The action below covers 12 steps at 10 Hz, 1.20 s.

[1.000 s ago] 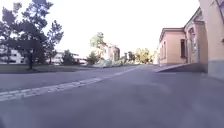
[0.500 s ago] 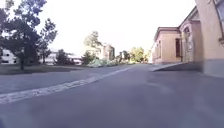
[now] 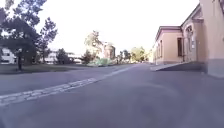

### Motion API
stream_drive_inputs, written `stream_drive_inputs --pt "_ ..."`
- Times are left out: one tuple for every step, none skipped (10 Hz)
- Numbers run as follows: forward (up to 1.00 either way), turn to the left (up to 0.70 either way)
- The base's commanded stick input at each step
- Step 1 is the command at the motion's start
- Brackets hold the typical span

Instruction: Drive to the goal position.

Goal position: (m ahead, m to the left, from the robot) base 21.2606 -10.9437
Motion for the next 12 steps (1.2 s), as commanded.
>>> stream_drive_inputs --pt "0.5 0.0" --pt "0.5 0.0" --pt "0.5 0.0" --pt "0.5 0.0" --pt "0.5 0.0" --pt "0.5 0.0" --pt "0.5 0.0" --pt "0.5 0.0" --pt "0.5 0.0" --pt "0.5 0.0" --pt "0.5 0.0" --pt "0.5 0.0"
